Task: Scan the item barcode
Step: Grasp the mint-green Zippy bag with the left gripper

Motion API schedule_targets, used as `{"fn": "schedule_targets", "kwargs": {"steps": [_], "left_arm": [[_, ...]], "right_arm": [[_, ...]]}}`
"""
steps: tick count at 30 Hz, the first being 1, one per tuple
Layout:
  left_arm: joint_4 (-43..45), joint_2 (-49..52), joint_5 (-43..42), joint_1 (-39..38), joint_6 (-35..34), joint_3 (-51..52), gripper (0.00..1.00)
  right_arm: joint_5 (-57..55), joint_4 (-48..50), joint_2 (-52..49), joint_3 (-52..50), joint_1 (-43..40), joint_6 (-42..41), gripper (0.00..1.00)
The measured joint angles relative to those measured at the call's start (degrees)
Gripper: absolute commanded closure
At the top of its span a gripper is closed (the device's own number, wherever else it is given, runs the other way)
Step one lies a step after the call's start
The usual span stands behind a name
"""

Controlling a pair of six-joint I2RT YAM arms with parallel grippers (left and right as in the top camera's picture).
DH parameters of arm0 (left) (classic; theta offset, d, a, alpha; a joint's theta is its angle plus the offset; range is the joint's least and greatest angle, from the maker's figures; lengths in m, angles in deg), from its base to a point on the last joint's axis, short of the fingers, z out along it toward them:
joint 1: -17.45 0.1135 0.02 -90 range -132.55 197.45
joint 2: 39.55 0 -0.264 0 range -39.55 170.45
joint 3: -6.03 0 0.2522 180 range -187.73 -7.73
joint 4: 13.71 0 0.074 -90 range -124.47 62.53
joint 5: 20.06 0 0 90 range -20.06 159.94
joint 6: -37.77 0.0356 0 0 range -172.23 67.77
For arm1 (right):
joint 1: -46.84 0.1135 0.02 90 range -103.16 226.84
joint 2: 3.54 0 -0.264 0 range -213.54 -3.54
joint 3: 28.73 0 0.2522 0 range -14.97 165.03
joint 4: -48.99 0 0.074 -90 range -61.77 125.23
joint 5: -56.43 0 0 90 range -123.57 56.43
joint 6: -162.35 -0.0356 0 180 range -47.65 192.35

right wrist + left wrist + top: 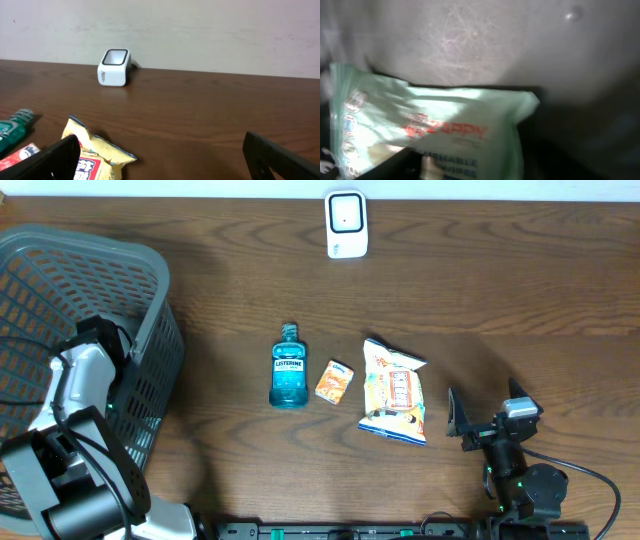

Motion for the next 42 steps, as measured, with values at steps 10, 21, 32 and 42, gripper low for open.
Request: {"fn": "schedule_targets", "kwargs": {"steps": [10, 21, 32, 42], "left_arm": [[-2.2, -0.9, 1.6, 0.0, 1.4, 0.4, 0.93], [-15.4, -5.0, 0.4, 0.1, 7.9, -30.1, 0.93], [-17.2, -23.7, -7.2, -0.9, 8.6, -42.1, 0.93], [-14.9, -30.3, -15.4, -24.6, 12.3, -42.1, 0.93]], "right_arm": [[0.0, 0.0, 0.0, 0.0, 0.0, 0.0, 0.01], [0.0, 0.0, 0.0, 0.0, 0.0, 0.0, 0.01], [0.0, 0.0, 0.0, 0.0, 0.0, 0.0, 0.01], [0.0, 0.0, 0.0, 0.0, 0.0, 0.0, 0.01]]}}
